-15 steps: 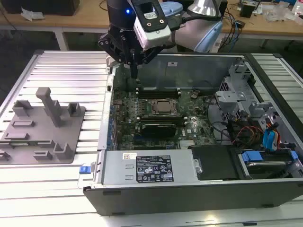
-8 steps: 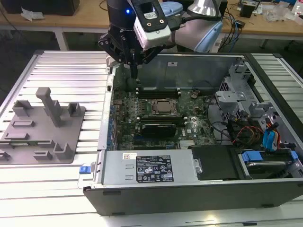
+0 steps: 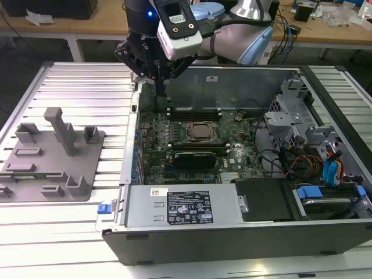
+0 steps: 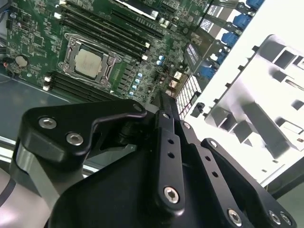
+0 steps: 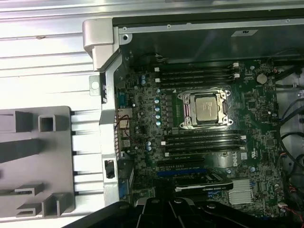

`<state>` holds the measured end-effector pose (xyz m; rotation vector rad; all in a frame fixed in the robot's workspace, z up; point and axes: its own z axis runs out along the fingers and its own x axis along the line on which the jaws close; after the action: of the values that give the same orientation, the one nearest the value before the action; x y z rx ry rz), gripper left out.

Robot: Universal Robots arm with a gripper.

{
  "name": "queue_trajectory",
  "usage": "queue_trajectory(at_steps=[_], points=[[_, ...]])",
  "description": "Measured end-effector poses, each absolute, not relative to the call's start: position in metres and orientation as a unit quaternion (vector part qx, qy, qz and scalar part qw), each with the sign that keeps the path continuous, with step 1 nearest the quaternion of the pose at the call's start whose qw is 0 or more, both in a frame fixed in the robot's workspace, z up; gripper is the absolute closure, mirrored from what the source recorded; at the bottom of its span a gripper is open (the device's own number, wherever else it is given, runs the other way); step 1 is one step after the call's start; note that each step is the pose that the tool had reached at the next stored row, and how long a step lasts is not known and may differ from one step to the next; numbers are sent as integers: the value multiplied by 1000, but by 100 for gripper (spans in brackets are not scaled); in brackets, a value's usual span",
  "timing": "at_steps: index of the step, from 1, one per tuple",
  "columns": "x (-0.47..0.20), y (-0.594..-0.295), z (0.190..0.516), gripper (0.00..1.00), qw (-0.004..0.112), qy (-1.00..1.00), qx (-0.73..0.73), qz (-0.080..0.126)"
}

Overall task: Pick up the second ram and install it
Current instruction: 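Reach for the second ram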

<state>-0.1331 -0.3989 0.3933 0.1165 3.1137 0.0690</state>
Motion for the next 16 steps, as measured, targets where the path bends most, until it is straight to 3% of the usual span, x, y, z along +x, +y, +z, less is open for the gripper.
queue_trajectory(at_steps=[16], points=[[-182, -399, 393, 92, 13, 999, 37, 22]])
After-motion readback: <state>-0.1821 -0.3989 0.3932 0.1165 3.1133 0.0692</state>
